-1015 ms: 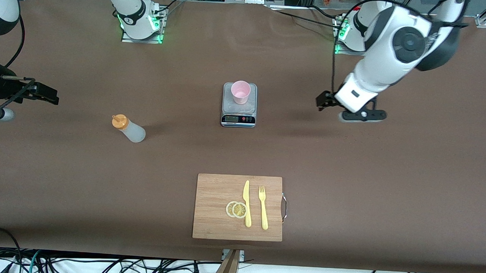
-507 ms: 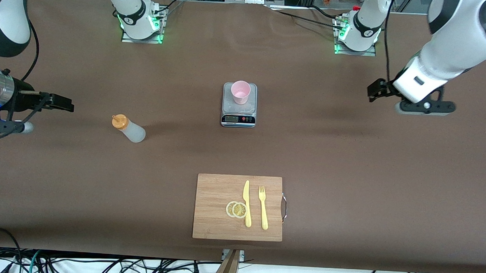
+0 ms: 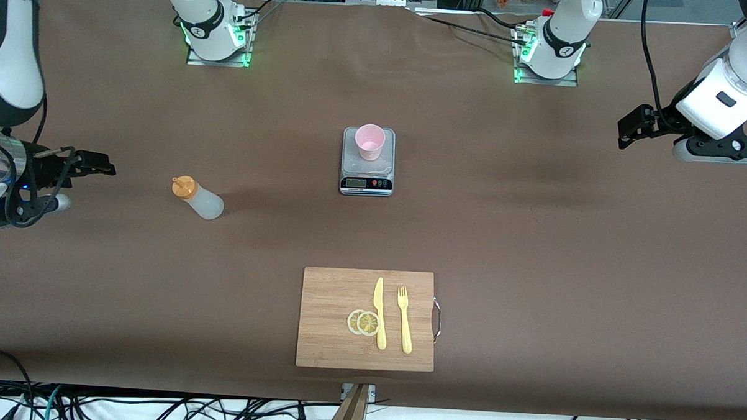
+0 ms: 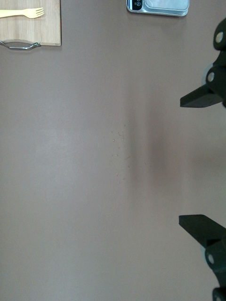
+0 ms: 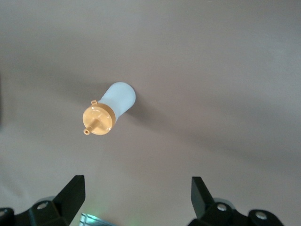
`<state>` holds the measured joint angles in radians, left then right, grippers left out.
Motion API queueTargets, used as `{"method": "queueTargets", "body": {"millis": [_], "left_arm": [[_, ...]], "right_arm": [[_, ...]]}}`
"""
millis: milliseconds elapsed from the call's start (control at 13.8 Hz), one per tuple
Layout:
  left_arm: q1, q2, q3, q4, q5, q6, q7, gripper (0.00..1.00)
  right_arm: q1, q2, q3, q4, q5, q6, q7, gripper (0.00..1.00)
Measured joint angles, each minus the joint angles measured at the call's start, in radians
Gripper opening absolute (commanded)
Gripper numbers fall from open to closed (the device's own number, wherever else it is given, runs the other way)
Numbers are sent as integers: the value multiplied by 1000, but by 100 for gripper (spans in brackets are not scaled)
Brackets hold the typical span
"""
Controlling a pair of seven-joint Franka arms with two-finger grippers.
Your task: Add sauce to pink cup with both arms
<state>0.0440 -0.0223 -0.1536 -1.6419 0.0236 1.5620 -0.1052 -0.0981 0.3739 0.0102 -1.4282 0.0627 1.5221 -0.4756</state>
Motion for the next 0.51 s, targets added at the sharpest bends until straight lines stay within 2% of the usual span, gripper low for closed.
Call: {"method": "queueTargets", "body": {"millis": [290, 507], "left_arm": [[0, 9, -3, 0, 0, 0, -1, 100], [4, 22, -2, 0, 0, 10, -2, 100]], "right_arm": [[-57, 70, -1, -2, 35, 38, -316, 100], [-83, 130, -1, -9, 149, 47, -540, 100]]}}
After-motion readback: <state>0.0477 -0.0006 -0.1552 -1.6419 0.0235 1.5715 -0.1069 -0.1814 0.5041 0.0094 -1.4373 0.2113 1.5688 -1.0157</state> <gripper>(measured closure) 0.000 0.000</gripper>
